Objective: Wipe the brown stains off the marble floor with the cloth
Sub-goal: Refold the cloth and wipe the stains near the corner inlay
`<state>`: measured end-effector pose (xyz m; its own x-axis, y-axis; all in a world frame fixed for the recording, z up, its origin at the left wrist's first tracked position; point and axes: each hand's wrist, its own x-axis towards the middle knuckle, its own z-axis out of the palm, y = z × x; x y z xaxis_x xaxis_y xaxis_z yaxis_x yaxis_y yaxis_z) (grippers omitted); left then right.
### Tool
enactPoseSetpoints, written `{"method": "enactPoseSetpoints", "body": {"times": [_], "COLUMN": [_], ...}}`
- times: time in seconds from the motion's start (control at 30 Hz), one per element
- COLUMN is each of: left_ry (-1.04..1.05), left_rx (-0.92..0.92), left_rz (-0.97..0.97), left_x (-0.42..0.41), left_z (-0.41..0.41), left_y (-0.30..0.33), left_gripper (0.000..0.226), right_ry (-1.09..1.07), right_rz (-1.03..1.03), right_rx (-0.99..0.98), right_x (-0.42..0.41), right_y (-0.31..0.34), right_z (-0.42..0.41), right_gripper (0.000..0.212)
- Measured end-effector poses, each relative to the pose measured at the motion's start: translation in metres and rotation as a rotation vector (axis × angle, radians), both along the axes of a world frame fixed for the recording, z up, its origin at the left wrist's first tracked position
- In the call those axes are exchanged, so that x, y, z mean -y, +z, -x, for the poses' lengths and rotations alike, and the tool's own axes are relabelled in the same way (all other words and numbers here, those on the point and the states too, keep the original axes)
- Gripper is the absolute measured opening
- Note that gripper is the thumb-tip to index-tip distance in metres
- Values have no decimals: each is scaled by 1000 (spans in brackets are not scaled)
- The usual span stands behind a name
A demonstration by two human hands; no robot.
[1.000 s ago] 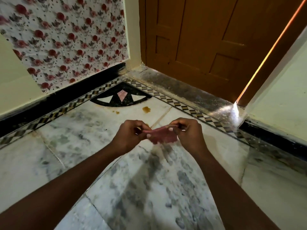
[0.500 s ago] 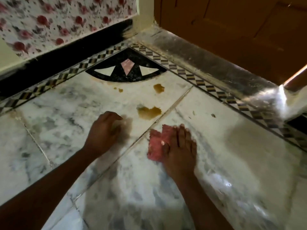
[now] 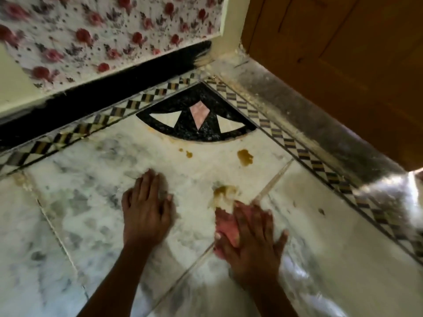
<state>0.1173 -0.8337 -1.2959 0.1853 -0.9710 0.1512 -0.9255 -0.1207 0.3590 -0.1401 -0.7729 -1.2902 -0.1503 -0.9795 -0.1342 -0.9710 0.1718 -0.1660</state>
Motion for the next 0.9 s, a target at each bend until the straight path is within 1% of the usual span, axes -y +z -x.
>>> {"method": "enactPoseSetpoints", "body": {"times": [0.07,0.17,0.2,0.23,0.3,0.4,0.47,0.5,0.57,0.63,0.67,0.7,0.73,0.77,0.8,0.87,0.9], "left_ry": [4,11,15,17,21,33,45,47,48,51,51,52,54,53,52,54,56], "left_rx": [4,30,37,45,63,76,74,70,73,80,80,83,83,83,86,90,90], "left_rz": [-37,-65,-63,-58,-57,-57,-54,-54,-54,-57,-54,-46,-38,-30,-24,-13,-12], "left_x": [-1,2,3,3,3,3,5,5,5,4,4,4,4,4,5,4,4], "left_z": [-1,0,0,-1,-1,0,2,3,2,2,2,2,2,2,2,2,3], "left_y": [1,0,-2,-3,-5,-3,0,0,2,1,1,-1,-2,-2,-2,-1,0], "left_gripper": [65,65,65,64,64,64,64,64,64,65,65,64,64,64,64,64,65], "right_ry": [-146,-325,-349,-325,-156,61,55,4,-179,-393,-500,-554,-526,-437,-284,13,102], "right_rz": [-18,-33,-28,-13,3,40,58,8,-89,-20,30,39,10,-15,-22,11,45], "right_rx": [3,75,89,86,74,28,1,3,8,6,40,93,132,129,107,50,13], "right_x": [10,65,83,98,106,68,39,33,38,65,87,109,126,135,134,102,76], "right_y": [2,-3,-6,-6,-9,-5,0,0,-6,-13,-14,-14,-11,-8,-9,-5,-3], "right_z": [9,-5,-18,-31,-54,-64,-49,-35,-14,-12,-19,-29,-42,-56,-66,-75,-70], "right_gripper": [93,102,100,94,83,77,77,80,88,90,87,85,83,82,81,77,76]}}
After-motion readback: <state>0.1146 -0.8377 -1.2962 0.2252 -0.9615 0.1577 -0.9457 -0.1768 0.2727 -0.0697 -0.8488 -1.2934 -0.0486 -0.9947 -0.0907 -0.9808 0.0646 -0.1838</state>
